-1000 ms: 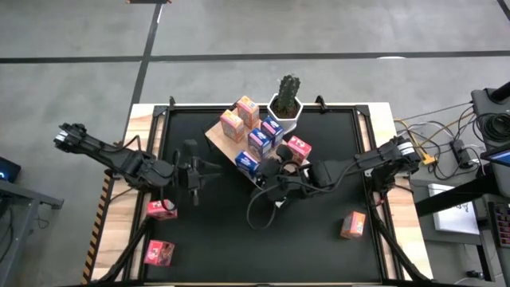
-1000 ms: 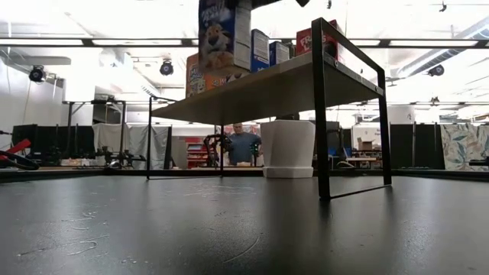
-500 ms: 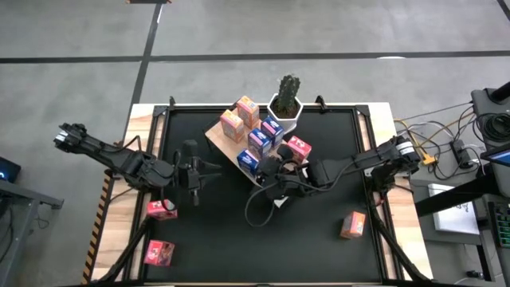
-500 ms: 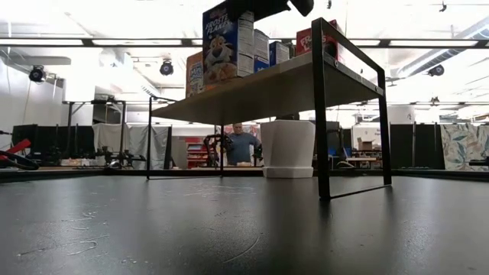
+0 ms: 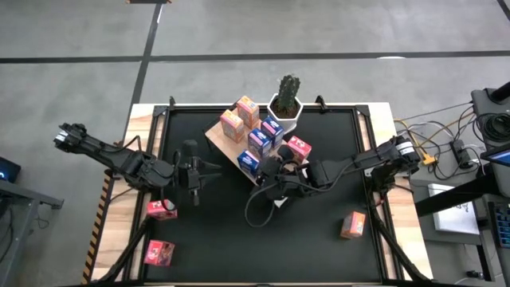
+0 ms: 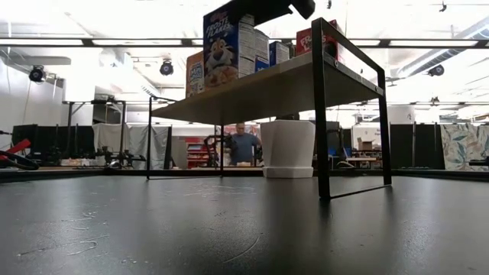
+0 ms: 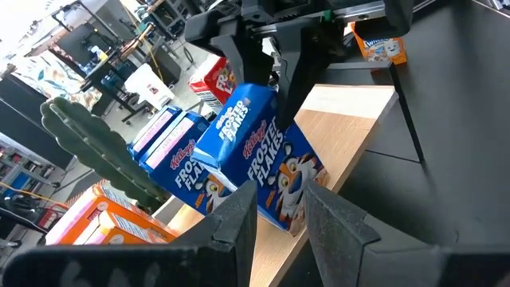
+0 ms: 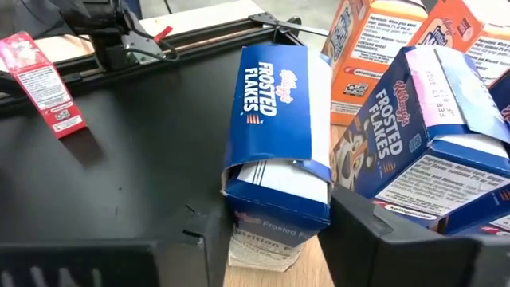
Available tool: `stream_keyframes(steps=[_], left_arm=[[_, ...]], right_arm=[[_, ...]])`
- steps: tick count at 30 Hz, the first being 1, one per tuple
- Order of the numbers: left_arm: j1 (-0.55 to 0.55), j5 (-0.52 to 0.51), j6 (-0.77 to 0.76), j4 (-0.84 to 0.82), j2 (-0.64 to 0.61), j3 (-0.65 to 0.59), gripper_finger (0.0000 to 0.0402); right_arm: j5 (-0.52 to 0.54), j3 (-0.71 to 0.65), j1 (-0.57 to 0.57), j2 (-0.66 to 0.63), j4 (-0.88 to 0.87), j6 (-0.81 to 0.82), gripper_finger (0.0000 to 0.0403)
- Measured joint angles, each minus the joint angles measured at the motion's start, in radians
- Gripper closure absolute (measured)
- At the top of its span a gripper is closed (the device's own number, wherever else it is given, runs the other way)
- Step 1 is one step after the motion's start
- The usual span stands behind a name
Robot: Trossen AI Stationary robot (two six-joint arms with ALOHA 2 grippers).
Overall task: Stack cereal on shelf
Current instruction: Put the blue cereal box on the shelf aligned with the other blue cereal boxes
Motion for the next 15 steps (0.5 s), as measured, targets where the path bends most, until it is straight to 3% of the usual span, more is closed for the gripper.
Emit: stream_keyframes(steps=[7,15], left_arm=[[0.000,0.000,-0.007,0.001,0.000,0.000,0.0313],[0.000,0.000,-0.008,0.001,0.000,0.000,0.0313]], right_arm=[[0.001,0.000,-0.002,0.000,0.002,0.001,0.0211],[-0.001,0.021,-0.002,-0.001,-0.017,-0.002,0.0204]])
